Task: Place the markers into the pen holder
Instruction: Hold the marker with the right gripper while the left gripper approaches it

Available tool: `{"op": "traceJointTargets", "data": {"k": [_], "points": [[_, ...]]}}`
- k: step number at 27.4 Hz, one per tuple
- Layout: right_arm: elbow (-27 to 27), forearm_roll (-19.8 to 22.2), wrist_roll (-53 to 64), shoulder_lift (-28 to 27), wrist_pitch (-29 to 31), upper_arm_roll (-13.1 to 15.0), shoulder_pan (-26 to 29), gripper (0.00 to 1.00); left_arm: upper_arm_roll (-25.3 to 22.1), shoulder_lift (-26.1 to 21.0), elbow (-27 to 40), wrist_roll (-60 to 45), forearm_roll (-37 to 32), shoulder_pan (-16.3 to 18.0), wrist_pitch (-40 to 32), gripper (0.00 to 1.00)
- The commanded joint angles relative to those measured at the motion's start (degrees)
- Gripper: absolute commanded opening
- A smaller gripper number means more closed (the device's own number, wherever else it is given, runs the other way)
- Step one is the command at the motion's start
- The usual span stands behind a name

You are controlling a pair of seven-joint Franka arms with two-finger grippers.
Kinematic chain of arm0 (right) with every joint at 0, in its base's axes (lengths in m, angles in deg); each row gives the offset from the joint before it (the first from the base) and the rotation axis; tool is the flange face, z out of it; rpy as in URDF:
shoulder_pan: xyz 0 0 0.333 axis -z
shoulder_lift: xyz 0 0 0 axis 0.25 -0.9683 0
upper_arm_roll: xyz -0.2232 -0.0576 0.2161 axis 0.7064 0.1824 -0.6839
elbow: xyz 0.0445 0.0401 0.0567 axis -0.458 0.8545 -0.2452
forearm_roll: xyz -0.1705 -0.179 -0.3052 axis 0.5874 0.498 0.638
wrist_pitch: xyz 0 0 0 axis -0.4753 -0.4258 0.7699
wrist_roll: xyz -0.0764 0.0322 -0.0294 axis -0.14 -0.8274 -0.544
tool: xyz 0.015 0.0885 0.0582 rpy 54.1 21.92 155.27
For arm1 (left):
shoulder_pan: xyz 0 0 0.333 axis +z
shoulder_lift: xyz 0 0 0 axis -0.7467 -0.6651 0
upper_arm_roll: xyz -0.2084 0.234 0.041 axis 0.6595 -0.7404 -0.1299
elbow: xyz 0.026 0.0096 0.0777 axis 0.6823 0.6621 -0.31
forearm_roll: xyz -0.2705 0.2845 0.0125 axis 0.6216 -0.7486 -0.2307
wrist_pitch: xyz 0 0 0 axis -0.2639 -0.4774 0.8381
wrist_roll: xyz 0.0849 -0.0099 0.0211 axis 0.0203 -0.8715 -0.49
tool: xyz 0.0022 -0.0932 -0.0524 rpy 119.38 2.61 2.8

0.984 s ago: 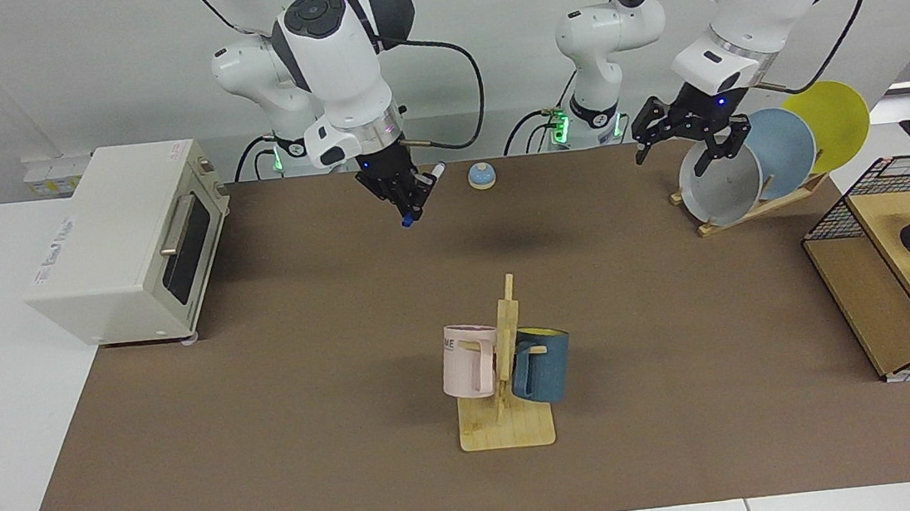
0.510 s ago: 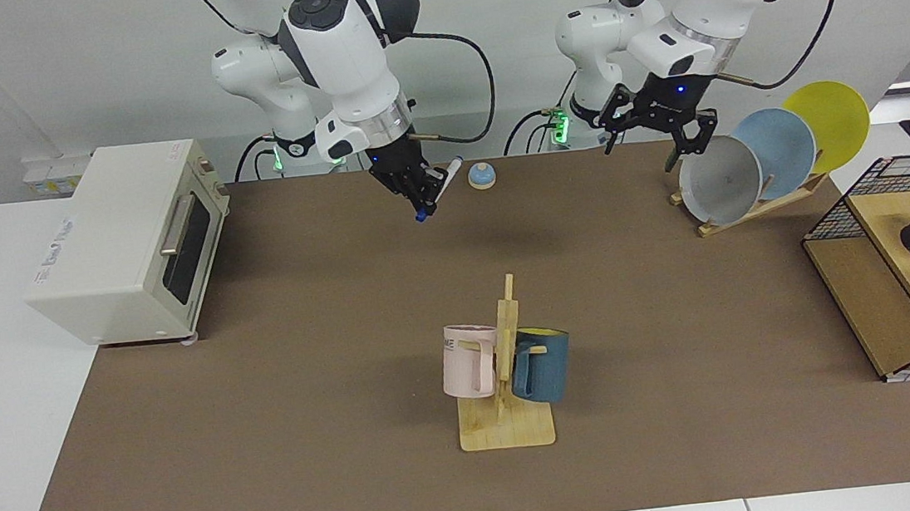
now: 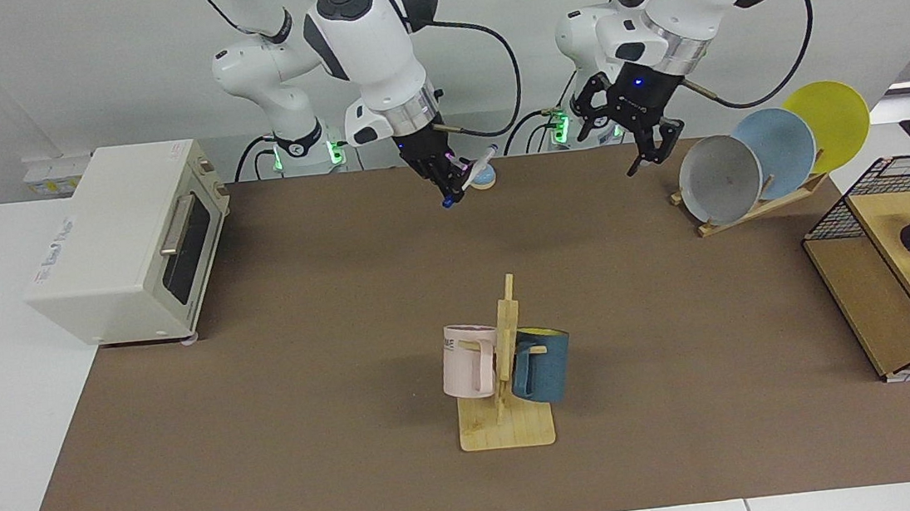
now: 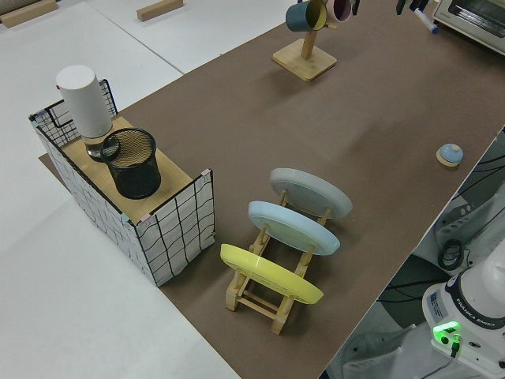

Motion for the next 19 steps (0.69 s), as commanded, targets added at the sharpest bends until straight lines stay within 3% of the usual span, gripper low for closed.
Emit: {"op": "traceJointTargets", "data": {"k": [1, 8, 19], "points": [[0.4, -3.3, -4.6, -0.8, 1.8, -0.1, -0.2, 0.0, 0.0, 0.6, 0.0, 1.9, 1.3, -4.3, 0.9, 1.0], [0.5, -5.0, -11.1, -1.9, 4.5, -0.1, -0.6, 0.0, 0.0, 2.1, 1.2, 2.8, 1.3, -9.0, 3.3, 0.99], [0.5, -7.7, -14.8, -1.9, 4.5, -0.1, -0.7, 0.0, 0.0, 3.3, 6.7, 3.6, 1.3, -12.0, 9.0, 0.97]]}}
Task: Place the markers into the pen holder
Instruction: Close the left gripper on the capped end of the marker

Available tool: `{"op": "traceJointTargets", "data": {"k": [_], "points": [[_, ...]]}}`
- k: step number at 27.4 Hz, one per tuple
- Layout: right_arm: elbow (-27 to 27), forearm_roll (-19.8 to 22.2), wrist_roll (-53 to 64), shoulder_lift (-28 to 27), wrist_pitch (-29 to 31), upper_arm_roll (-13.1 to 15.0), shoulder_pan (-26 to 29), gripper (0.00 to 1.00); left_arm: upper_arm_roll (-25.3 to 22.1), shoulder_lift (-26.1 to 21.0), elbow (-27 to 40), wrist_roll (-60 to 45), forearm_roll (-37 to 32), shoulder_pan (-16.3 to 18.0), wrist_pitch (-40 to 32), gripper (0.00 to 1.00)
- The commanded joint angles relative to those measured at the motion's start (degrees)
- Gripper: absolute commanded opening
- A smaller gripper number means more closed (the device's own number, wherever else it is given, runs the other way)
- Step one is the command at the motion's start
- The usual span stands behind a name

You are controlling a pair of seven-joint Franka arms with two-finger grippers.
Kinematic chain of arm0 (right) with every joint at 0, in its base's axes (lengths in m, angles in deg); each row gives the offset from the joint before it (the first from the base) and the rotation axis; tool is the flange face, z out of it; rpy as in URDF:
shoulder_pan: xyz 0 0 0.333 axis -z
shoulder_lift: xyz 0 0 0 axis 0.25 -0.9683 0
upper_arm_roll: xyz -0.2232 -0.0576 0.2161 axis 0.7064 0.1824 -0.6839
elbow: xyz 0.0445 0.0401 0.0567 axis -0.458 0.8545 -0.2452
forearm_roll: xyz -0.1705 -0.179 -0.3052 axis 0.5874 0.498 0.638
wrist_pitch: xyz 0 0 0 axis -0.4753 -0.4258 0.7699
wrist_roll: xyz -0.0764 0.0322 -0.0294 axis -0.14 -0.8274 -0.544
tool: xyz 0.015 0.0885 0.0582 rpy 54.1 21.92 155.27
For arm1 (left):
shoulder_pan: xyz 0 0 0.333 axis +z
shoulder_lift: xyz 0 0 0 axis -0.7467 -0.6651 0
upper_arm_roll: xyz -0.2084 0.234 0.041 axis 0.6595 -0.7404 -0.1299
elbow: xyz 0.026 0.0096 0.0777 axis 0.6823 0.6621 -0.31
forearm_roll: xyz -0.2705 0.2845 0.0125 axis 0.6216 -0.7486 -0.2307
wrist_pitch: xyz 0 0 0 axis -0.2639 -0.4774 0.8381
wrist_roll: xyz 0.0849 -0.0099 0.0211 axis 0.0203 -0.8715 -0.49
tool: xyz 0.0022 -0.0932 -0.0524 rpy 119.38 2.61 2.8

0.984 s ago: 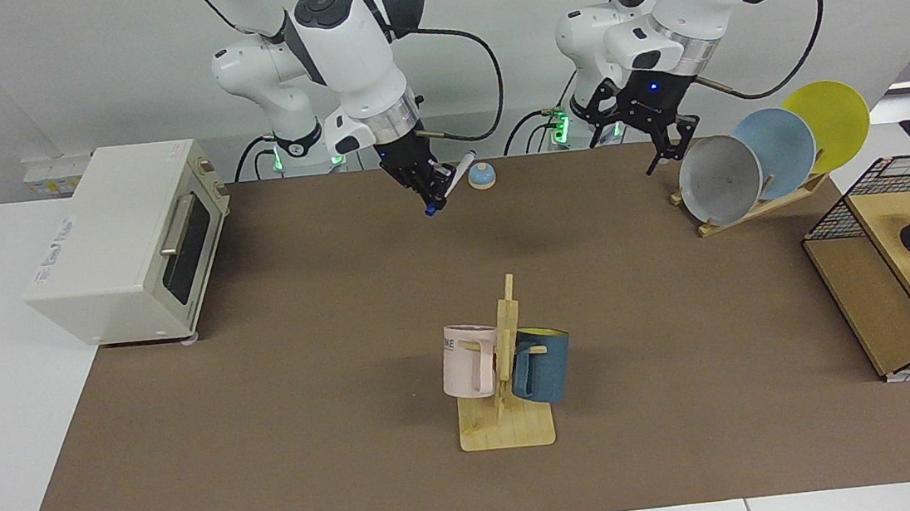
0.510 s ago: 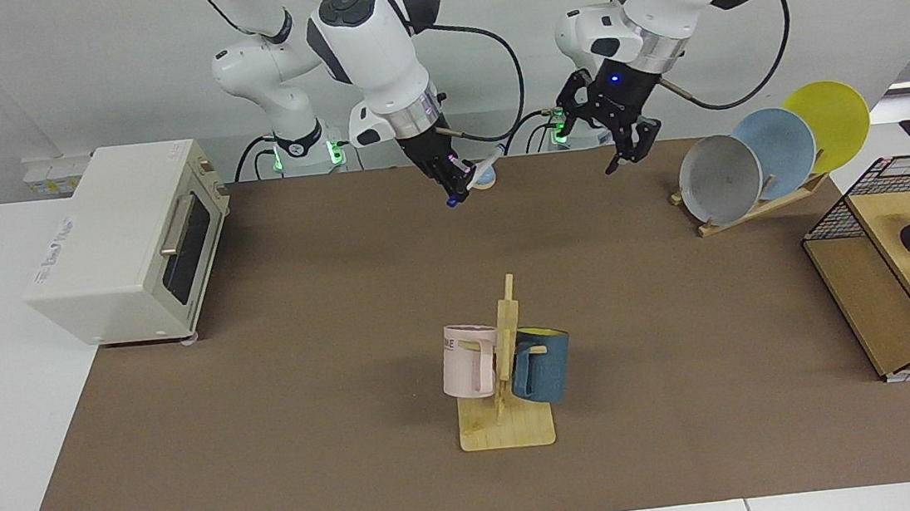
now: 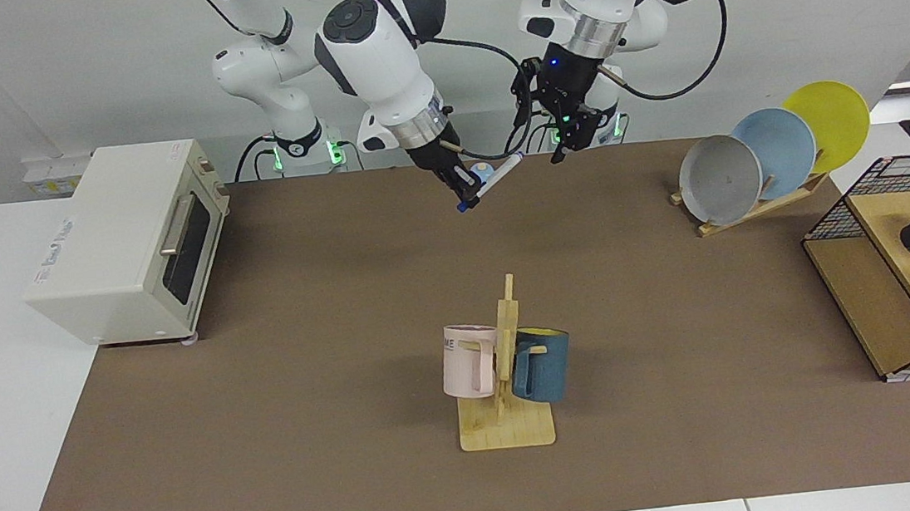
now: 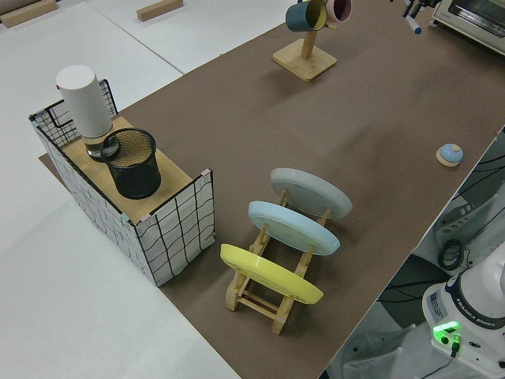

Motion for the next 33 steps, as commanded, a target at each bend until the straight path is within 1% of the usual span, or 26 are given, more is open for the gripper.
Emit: {"op": "traceJointTargets", "data": {"k": [1, 5, 8, 10, 11, 13, 15, 18, 20, 22, 24, 26, 29, 33], "points": [[0.4, -2.4, -1.8, 0.2, 1.3, 0.0, -0.3, 0.0, -0.8, 2.0, 4.7, 1.3, 0.6, -2.2, 3.9, 0.97], [0.4, -2.3, -1.8, 0.2, 1.3, 0.0, -0.2, 0.0, -0.7, 1.9, 6.7, 1.3, 0.5, -3.2, 6.1, 0.96], [0.4, -2.3, -1.8, 0.2, 1.3, 0.0, -0.2, 0.0, -0.6, 1.9, 7.3, 1.3, 0.5, -3.4, 6.3, 0.88], [0.4, -2.3, -1.8, 0.2, 1.3, 0.0, -0.3, 0.0, -0.6, 1.9, 7.6, 1.3, 0.5, -3.9, 6.2, 0.79], [0.4, -2.3, -1.8, 0.2, 1.3, 0.0, -0.3, 0.0, -0.6, 1.9, 7.6, 1.1, 0.5, -4.0, 6.2, 0.77], [0.4, -2.3, -1.8, 0.2, 1.2, 0.0, -0.2, 0.0, -0.6, 1.8, 8.0, 1.1, 0.5, -4.1, 6.2, 0.75], [0.4, -2.3, -1.8, 0.2, 1.1, 0.0, -0.3, 0.0, -0.6, 1.8, 8.2, 1.0, 0.5, -4.1, 6.3, 0.71], [0.4, -2.3, -1.8, 0.2, 1.0, 0.0, -0.2, 0.0, -0.5, 1.8, 8.3, 0.6, 0.5, -4.1, 6.3, 0.61], [0.4, -2.3, -1.8, 0.2, 1.0, 0.0, -0.2, 0.0, -0.5, 1.8, 8.3, 0.6, 0.2, -4.1, 6.3, 0.59], [0.5, -2.3, -1.7, 0.3, 1.0, 0.0, -0.3, 0.0, -0.5, 1.7, 8.3, 0.6, 0.1, -4.1, 6.3, 0.54], [0.5, -2.3, -1.7, 0.3, 0.9, 0.0, -0.3, 0.0, -0.5, 1.6, 8.3, 0.6, -0.2, -4.1, 6.3, 0.52], [0.5, -2.3, -1.7, 0.3, 0.9, 0.0, -0.3, 0.0, -0.5, 1.5, 8.4, 0.5, -0.2, -4.1, 6.3, 0.48], [0.5, -2.3, -1.7, 0.3, 0.9, 0.0, -0.2, 0.0, -0.5, 1.4, 8.4, 0.5, -0.3, -4.1, 6.1, 0.46], [0.5, -2.3, -1.6, 0.3, 0.9, 0.0, -0.3, 0.0, -0.5, 1.4, 8.5, 0.5, -0.4, -4.1, 6.1, 0.29]]}}
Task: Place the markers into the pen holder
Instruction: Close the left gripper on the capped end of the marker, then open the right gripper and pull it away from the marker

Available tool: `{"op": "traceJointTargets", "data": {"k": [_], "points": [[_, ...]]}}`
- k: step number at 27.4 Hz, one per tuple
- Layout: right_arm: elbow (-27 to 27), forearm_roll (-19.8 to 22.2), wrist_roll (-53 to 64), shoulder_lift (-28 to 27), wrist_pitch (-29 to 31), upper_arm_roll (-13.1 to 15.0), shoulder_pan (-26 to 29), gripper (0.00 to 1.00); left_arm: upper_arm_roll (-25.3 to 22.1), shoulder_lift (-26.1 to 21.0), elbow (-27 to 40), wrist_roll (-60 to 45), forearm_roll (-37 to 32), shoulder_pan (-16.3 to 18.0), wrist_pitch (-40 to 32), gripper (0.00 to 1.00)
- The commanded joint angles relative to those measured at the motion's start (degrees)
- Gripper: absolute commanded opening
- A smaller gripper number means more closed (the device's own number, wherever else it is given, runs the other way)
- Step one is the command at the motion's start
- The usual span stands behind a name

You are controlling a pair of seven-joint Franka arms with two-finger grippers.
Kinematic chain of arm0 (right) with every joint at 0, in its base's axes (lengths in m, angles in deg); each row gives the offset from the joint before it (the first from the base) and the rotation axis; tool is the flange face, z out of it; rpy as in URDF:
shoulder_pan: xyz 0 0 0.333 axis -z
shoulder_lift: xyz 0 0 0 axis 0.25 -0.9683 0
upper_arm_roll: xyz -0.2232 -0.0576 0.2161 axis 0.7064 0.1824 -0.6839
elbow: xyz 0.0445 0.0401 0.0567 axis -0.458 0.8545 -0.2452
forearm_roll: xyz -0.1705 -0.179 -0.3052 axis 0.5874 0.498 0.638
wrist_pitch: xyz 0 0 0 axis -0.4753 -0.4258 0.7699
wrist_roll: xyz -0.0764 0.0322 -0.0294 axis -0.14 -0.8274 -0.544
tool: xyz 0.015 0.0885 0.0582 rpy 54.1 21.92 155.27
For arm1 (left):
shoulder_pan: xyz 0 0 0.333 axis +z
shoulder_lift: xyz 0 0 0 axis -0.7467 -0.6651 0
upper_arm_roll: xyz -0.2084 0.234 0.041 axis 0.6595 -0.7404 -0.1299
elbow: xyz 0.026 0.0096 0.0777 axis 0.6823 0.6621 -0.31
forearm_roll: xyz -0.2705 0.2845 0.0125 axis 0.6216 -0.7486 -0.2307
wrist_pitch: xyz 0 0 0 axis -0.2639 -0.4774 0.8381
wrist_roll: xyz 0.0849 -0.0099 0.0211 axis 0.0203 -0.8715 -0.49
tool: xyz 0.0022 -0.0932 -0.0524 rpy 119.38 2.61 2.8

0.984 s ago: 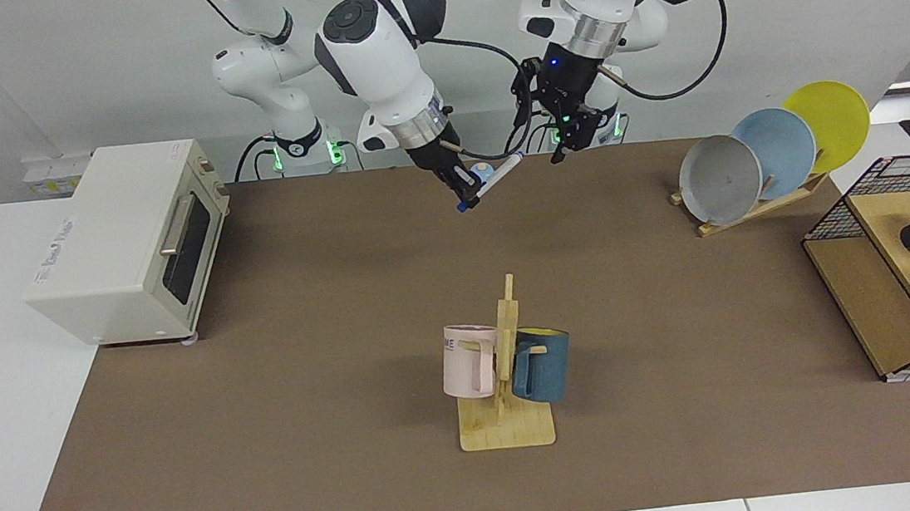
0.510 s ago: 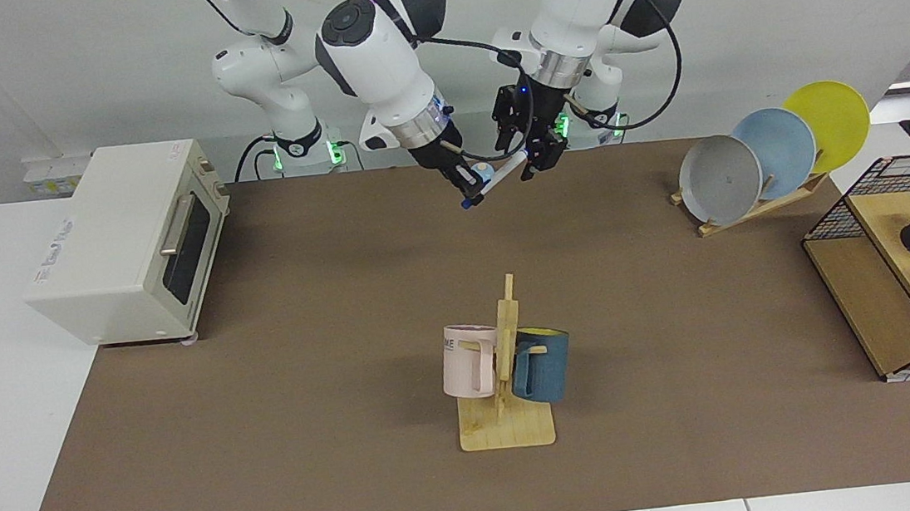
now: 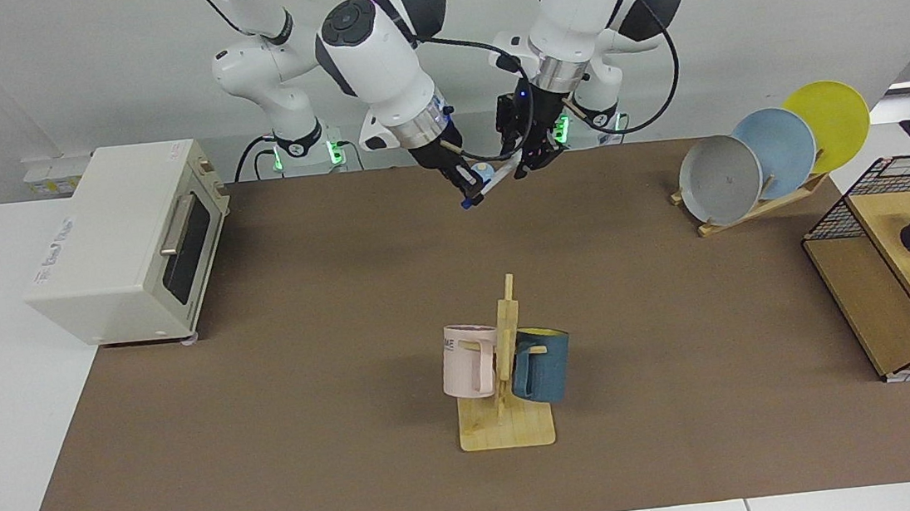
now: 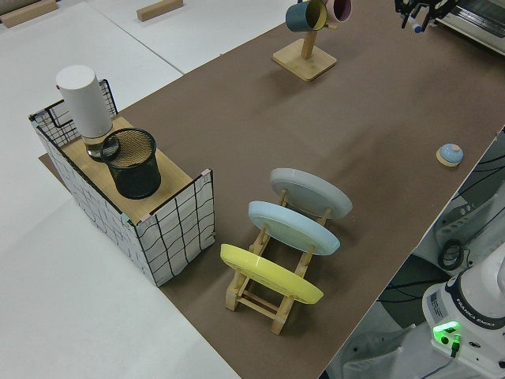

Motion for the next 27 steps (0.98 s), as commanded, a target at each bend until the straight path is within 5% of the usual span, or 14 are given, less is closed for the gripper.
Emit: {"op": "traceJointTargets", "data": {"k": [1, 5, 11, 12, 13, 27], "points": [[0.5, -1.2, -1.0, 0.3, 0.9, 0.0, -0.3, 0.0, -0.7, 1.3, 2.0, 0.2, -0.4, -0.8, 1.4, 0.24], [0.5, -1.2, -1.0, 0.3, 0.9, 0.0, -0.3, 0.0, -0.8, 1.3, 2.0, 0.1, -0.4, -0.8, 1.3, 0.0], [0.5, -1.2, -1.0, 0.3, 0.8, 0.0, -0.2, 0.03, -0.8, 1.3, 2.0, 0.1, -0.4, -0.7, 1.2, 0.0], [0.5, -1.2, -0.9, 0.3, 0.7, 0.0, -0.2, 0.38, -0.8, 1.3, 2.0, 0.1, -0.4, -0.7, 1.1, 0.0], [0.5, -1.2, -0.8, 0.3, 0.7, 0.0, -0.2, 0.99, -0.8, 1.3, 2.0, 0.1, -0.4, -0.7, 1.1, 0.0], [0.4, -0.1, 7.8, 2.6, -6.0, 0.8, 3.4, 1.0, -0.8, 1.3, 2.0, 0.2, -1.7, 0.0, 0.5, 0.0]]}}
